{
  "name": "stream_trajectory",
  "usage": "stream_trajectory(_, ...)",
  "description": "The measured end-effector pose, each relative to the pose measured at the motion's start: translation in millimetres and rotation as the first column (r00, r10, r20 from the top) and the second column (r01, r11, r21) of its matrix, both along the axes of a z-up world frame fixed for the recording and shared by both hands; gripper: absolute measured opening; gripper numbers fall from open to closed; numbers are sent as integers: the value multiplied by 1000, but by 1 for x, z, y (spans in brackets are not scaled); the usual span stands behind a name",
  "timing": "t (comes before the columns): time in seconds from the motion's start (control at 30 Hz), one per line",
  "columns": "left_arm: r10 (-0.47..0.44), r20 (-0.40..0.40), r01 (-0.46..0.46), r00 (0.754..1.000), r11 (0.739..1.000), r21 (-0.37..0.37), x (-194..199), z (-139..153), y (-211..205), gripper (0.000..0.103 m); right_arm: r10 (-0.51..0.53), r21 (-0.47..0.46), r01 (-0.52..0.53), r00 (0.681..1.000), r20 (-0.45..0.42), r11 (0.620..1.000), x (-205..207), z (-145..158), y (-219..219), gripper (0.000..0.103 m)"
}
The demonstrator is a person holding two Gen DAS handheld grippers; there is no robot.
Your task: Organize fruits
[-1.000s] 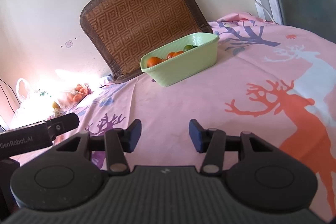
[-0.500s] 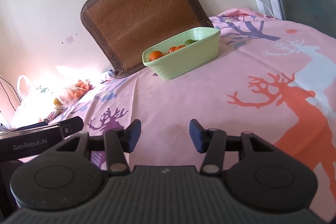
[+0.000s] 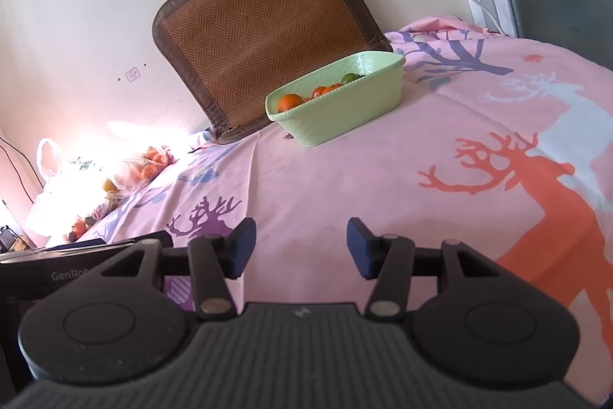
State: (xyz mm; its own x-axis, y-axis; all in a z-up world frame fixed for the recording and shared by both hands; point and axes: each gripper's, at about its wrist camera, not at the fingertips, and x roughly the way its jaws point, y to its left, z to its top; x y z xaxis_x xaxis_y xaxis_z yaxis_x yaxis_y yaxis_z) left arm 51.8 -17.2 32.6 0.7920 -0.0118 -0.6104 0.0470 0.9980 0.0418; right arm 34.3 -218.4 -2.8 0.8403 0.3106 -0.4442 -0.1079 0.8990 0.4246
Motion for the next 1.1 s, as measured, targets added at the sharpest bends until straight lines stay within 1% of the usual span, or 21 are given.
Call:
stream_trajectory(0.5, -10, 2, 10, 1000, 1000, 4, 0, 0, -1, 103, -4, 4, 4, 1000, -2, 1000, -2, 0, 0, 56)
stream_trajectory(0.67, -3, 9, 3, 1000, 1000, 3, -1, -1, 0, 103, -6, 5, 6, 1000, -4, 1000, -2, -1, 0, 58)
stream_trajectory(0.8, 8, 17, -9, 1000, 1000, 25, -1, -1, -1, 103, -7, 7, 7, 1000, -9, 1000, -1, -2, 0, 58)
stream_trajectory(0.87, 18, 13, -18, 1000, 999, 33, 0, -2, -2, 103, -8, 7, 8, 1000, -11, 1000, 0, -2, 0, 58)
stream_trajectory(1.0, 34, -30, -32, 999, 999, 43, 5, -6, -1, 103, -8, 7, 8, 1000, -13, 1000, 1, -2, 1, 58)
stream_trajectory(1.1, 39, -35, -38, 999, 999, 39, 7, -8, 1, 103, -10, 12, 10, 1000, -15, 1000, 1, -3, 0, 59)
